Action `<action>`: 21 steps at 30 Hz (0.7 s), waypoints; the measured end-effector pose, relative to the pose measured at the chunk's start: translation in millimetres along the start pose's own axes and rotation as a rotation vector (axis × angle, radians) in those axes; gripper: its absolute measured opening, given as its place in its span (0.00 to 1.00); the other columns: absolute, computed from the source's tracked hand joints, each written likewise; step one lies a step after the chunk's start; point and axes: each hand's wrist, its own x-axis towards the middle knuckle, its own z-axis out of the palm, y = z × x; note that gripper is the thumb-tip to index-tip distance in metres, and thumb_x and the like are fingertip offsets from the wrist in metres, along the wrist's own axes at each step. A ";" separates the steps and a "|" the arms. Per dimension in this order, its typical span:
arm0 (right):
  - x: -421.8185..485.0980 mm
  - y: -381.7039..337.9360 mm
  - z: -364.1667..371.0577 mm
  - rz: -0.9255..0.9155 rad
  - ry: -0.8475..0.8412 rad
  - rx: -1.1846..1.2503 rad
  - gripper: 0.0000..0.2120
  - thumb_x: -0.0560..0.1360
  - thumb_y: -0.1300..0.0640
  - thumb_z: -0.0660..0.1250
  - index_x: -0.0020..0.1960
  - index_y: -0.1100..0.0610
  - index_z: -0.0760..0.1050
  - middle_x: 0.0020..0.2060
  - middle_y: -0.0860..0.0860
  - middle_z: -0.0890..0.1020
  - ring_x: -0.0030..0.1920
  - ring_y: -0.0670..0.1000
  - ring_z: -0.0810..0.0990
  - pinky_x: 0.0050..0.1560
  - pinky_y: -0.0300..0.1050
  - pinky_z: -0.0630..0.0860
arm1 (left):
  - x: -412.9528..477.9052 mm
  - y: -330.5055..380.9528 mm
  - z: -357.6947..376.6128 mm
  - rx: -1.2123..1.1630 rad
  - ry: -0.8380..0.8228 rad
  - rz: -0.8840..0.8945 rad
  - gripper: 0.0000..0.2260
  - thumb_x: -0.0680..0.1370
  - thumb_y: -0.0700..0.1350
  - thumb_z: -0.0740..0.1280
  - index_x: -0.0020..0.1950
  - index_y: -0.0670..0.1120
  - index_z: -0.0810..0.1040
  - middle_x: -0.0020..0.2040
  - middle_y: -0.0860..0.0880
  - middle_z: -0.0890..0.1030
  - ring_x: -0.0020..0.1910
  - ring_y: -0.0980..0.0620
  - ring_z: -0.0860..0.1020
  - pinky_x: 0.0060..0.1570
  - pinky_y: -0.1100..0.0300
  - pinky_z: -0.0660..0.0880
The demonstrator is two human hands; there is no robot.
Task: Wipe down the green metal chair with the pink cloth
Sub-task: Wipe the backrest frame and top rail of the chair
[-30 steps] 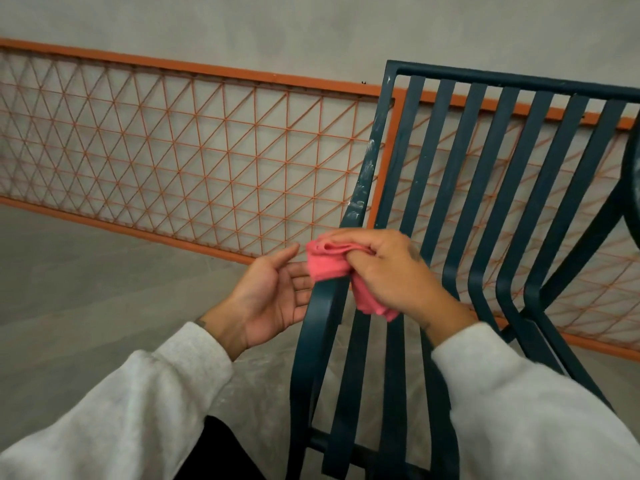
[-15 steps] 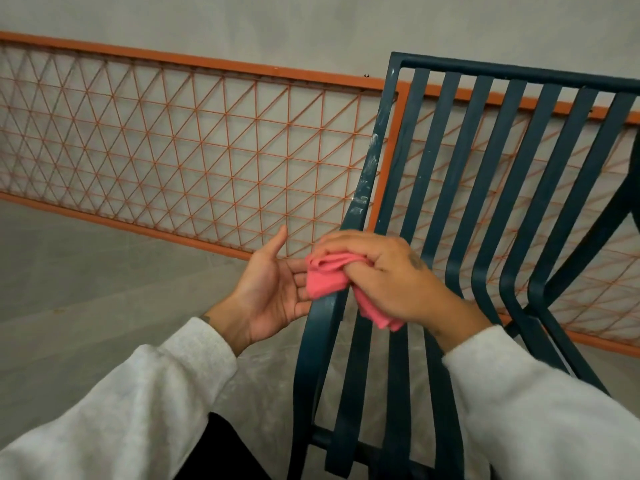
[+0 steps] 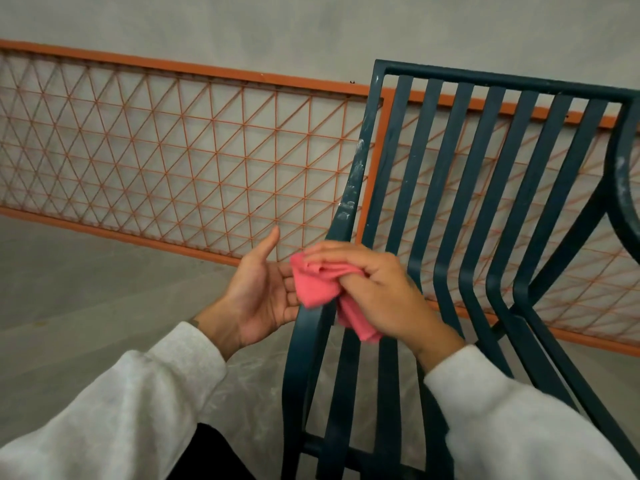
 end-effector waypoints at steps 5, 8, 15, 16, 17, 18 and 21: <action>23.6 4.8 -4.3 0.100 0.107 -0.023 0.20 0.78 0.67 0.58 0.55 0.47 0.83 0.57 0.38 0.81 0.55 0.45 0.81 0.54 0.44 0.77 | 5.0 -0.8 -7.0 0.032 -0.005 -0.015 0.43 0.77 0.71 0.55 0.64 0.30 0.76 0.49 0.37 0.80 0.44 0.42 0.79 0.44 0.52 0.78; 5.2 1.3 2.2 0.082 0.079 -0.040 0.20 0.79 0.65 0.59 0.58 0.45 0.81 0.61 0.37 0.79 0.54 0.50 0.82 0.56 0.55 0.79 | 7.3 1.6 -3.9 0.042 -0.005 -0.022 0.38 0.78 0.68 0.56 0.64 0.34 0.77 0.50 0.37 0.81 0.45 0.43 0.80 0.47 0.51 0.79; 2.4 -8.8 -31.3 0.139 0.102 0.212 0.17 0.78 0.69 0.59 0.54 0.56 0.82 0.54 0.44 0.84 0.55 0.48 0.81 0.50 0.42 0.80 | 11.4 25.9 22.8 0.406 0.128 0.076 0.14 0.79 0.54 0.66 0.53 0.44 0.80 0.42 0.48 0.82 0.38 0.53 0.80 0.37 0.59 0.78; 5.9 -5.3 -37.9 0.173 0.209 0.211 0.16 0.79 0.67 0.59 0.56 0.54 0.82 0.54 0.44 0.84 0.54 0.50 0.81 0.46 0.41 0.80 | 12.0 29.1 26.2 0.464 0.128 0.085 0.13 0.78 0.53 0.67 0.53 0.44 0.80 0.40 0.49 0.84 0.38 0.53 0.82 0.34 0.61 0.78; 9.6 -2.0 -44.2 0.208 0.304 0.225 0.15 0.79 0.65 0.59 0.58 0.53 0.81 0.54 0.44 0.84 0.53 0.50 0.81 0.44 0.40 0.80 | 13.1 31.8 29.0 0.492 0.132 0.089 0.13 0.78 0.51 0.69 0.55 0.43 0.81 0.39 0.50 0.85 0.37 0.54 0.83 0.32 0.62 0.77; 13.5 1.3 -49.9 0.231 0.378 0.254 0.15 0.80 0.63 0.60 0.59 0.50 0.81 0.54 0.44 0.83 0.51 0.49 0.82 0.43 0.40 0.80 | 14.7 33.9 31.3 0.500 0.140 0.090 0.12 0.78 0.48 0.70 0.56 0.41 0.81 0.38 0.50 0.85 0.35 0.55 0.84 0.31 0.64 0.77; 26.7 7.7 -58.0 0.228 0.380 0.189 0.15 0.81 0.60 0.62 0.61 0.45 0.79 0.53 0.41 0.82 0.49 0.43 0.82 0.46 0.40 0.80 | 22.1 38.2 32.1 0.468 0.136 0.074 0.10 0.76 0.44 0.71 0.54 0.39 0.81 0.36 0.49 0.84 0.33 0.55 0.83 0.30 0.65 0.77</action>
